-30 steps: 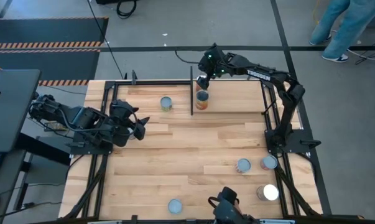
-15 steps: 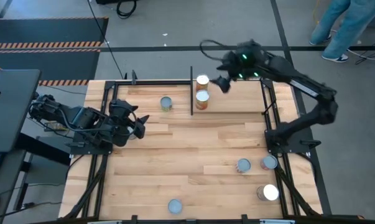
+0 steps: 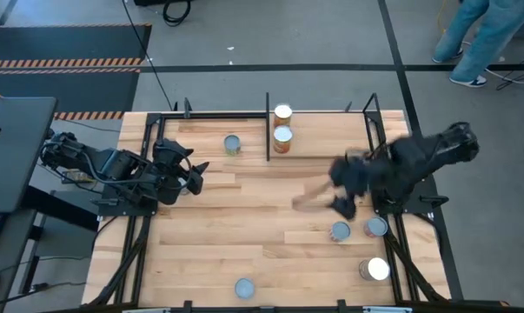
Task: Pick and place cans onto a shelf
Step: Put the bottom big blue can on the shelf
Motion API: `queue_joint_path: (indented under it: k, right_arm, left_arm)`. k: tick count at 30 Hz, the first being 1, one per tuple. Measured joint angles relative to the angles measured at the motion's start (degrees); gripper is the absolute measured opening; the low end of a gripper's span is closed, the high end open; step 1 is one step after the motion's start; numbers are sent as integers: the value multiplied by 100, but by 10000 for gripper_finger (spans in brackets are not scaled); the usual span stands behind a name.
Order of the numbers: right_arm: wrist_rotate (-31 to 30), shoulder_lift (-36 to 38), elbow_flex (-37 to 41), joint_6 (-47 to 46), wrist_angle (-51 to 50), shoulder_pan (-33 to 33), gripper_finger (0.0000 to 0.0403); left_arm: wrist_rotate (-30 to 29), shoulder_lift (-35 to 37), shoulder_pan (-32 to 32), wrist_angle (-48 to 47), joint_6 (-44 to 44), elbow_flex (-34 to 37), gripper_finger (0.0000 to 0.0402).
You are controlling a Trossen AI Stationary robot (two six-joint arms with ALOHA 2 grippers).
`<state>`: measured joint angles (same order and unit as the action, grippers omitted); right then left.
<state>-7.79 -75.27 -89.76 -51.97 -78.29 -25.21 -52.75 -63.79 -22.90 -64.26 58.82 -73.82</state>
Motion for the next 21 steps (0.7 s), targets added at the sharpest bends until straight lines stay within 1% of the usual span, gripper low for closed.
queue_joint_path:
  k: [2, 4, 7, 9, 15, 19, 21]
  right_arm:
    - [84, -251, 2, -341, -284, -624, 352]
    - [180, -514, 2, -358, -309, -1191, 355]
    - [179, -878, 2, -209, -216, -1882, 363]
    - [183, -1094, 2, -330, -253, -2230, 371]
    - [222, -1613, 109, -734, -286, -2992, 392]
    - [454, -1755, 568, -782, 25, -3408, 399]
    - [567, -1719, 898, -837, 438, -3599, 399]
  left_arm:
    - [92, 0, 0, 7, 7, 0, 318]
    - [183, 1, 1, 22, 8, 0, 318]
    - [299, 1, 0, 23, 8, 0, 318]
    - [350, 0, 0, 23, 8, 0, 318]
    - [350, 0, 0, 23, 5, 0, 318]
    - [352, 0, 2, 23, 3, 0, 318]
    - [352, 1, 1, 23, 2, 0, 318]
